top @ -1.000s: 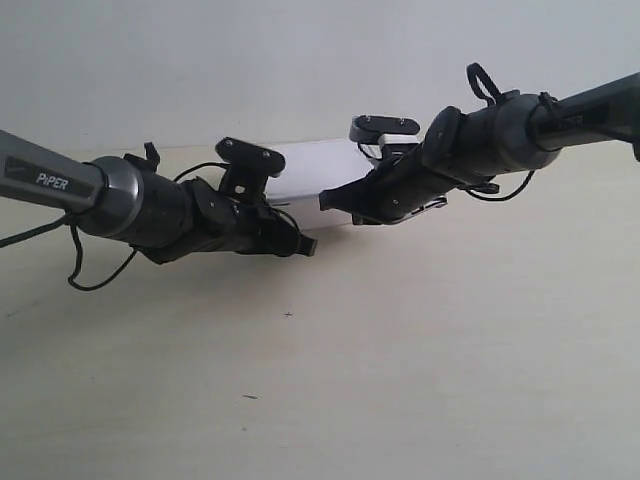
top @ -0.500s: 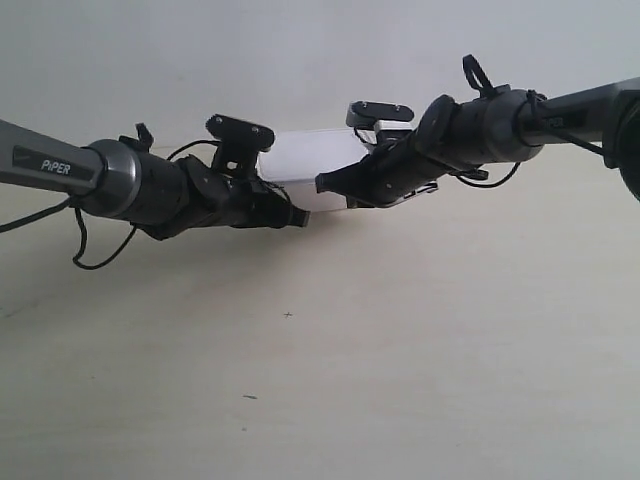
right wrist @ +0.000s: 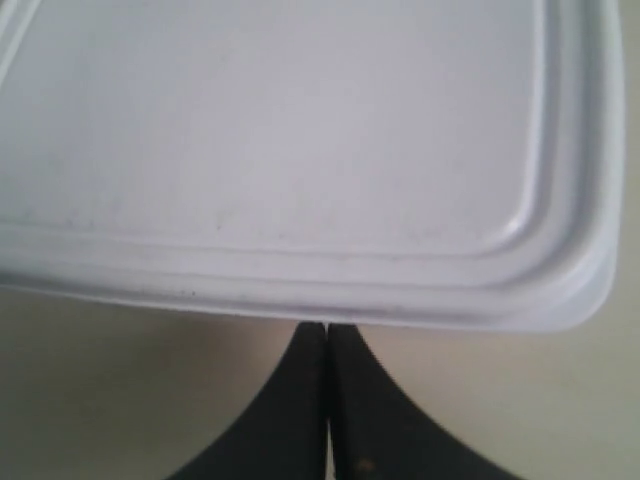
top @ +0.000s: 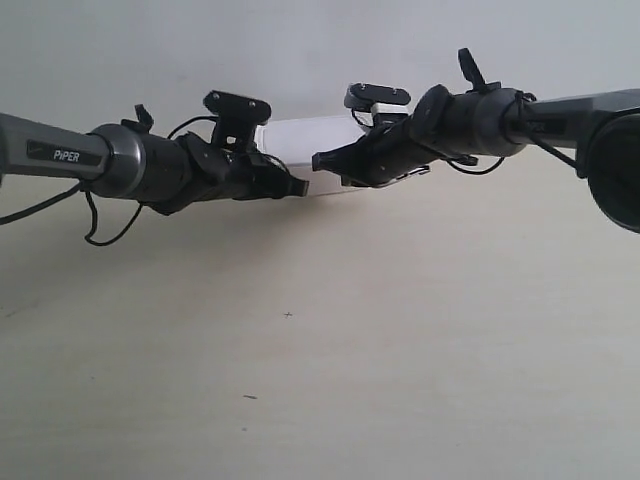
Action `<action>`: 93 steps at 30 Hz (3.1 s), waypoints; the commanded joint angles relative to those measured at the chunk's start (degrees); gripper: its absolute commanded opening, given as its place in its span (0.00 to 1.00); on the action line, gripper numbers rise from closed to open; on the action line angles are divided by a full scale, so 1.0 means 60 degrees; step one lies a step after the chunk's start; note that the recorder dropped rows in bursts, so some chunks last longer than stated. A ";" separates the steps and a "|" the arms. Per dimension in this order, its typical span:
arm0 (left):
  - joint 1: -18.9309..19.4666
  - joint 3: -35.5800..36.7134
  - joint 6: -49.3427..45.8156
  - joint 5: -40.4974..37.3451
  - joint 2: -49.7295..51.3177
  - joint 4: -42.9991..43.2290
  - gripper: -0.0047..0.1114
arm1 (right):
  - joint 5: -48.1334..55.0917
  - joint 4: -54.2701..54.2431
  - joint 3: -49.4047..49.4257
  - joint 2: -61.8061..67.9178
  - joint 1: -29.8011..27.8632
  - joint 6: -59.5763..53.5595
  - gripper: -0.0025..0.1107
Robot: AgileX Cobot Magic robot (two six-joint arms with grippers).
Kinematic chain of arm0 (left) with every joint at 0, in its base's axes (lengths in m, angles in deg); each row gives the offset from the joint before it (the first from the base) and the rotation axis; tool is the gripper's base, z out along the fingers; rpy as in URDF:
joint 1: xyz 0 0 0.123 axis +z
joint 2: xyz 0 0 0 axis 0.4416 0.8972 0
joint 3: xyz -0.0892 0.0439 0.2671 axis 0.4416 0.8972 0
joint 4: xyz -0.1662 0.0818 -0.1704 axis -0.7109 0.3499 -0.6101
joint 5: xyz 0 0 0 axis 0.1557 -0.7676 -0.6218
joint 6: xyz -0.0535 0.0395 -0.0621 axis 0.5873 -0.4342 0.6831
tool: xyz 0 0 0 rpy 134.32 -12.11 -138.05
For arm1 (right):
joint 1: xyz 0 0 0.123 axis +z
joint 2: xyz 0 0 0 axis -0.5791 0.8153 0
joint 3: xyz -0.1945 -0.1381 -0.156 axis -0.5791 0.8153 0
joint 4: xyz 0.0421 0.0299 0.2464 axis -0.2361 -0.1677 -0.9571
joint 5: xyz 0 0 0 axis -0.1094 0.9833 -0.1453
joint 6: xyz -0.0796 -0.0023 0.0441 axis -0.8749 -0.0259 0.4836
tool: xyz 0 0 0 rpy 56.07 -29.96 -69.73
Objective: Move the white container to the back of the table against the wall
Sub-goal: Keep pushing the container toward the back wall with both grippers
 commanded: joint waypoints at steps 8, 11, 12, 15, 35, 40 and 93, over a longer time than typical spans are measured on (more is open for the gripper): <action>0.0254 -0.0798 -0.0049 -0.0356 0.0787 -0.0060 0.04 | 0.0307 0.0104 -0.1198 0.0738 -0.0035 0.0214 0.02; 0.0254 -0.0953 -0.0049 -0.0356 0.0831 -0.0060 0.04 | 0.0289 0.0333 -0.1213 0.0745 -0.0035 0.0214 0.02; 0.0254 -0.1000 -0.0049 -0.0356 0.0831 -0.0060 0.04 | 0.0289 0.0333 -0.1213 0.0745 -0.0035 0.0214 0.02; 0.0254 -0.1081 -0.0049 -0.0407 0.0831 -0.0060 0.04 | 0.0252 0.0451 -0.1236 0.0745 -0.0035 0.0214 0.02; 0.0473 -0.1074 -0.0196 -0.0607 0.0831 0.0000 0.04 | 0.1142 0.0902 -0.1262 0.0760 -0.0355 0.0214 0.02; 0.0742 -0.1074 -0.0165 -0.0724 0.0843 -0.0023 0.04 | 0.0860 0.0720 -0.1262 0.0760 -0.0412 0.0214 0.02; 0.0851 -0.0969 -0.0124 -0.0941 0.0808 -0.0013 0.04 | 0.1756 -0.1144 -0.1930 0.1128 -0.0395 -0.1022 0.02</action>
